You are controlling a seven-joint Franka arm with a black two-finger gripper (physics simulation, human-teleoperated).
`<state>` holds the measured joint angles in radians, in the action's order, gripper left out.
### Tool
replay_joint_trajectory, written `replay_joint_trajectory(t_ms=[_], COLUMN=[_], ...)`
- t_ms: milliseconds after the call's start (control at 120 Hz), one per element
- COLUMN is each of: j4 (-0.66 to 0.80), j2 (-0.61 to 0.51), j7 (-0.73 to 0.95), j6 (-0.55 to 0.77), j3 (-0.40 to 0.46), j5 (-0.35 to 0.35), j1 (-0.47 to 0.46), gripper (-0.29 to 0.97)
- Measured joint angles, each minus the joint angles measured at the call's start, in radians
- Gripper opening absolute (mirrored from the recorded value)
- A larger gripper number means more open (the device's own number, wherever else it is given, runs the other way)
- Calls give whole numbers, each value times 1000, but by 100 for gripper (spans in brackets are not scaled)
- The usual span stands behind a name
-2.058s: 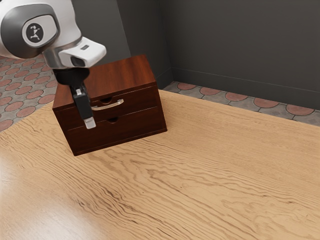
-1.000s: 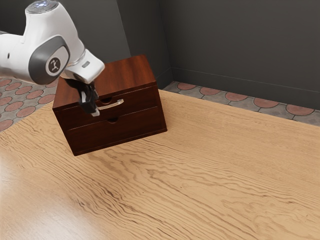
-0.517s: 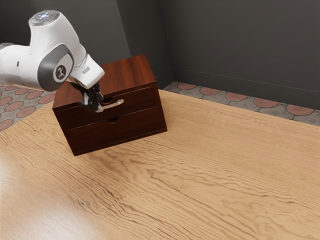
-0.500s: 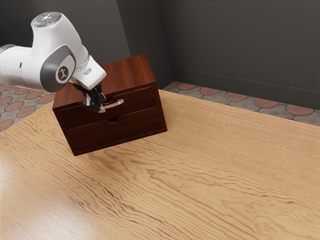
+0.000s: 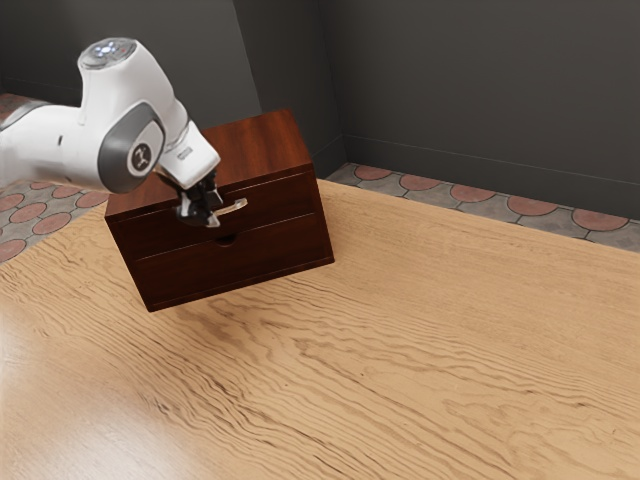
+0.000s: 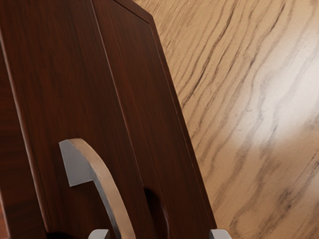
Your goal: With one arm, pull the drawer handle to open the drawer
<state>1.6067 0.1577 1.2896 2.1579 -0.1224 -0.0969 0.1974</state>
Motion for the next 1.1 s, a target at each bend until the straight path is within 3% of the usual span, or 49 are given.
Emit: replay_joint_trajectory(t_ms=[150,433,1100], j4=[0,18,331], j2=[9,12,-250], j7=[16,33,31], j6=[11,26,53], j3=[-2,-6,-11], j5=[12,24,23], j1=[9,-4,-94], gripper=[16,-6,-8])
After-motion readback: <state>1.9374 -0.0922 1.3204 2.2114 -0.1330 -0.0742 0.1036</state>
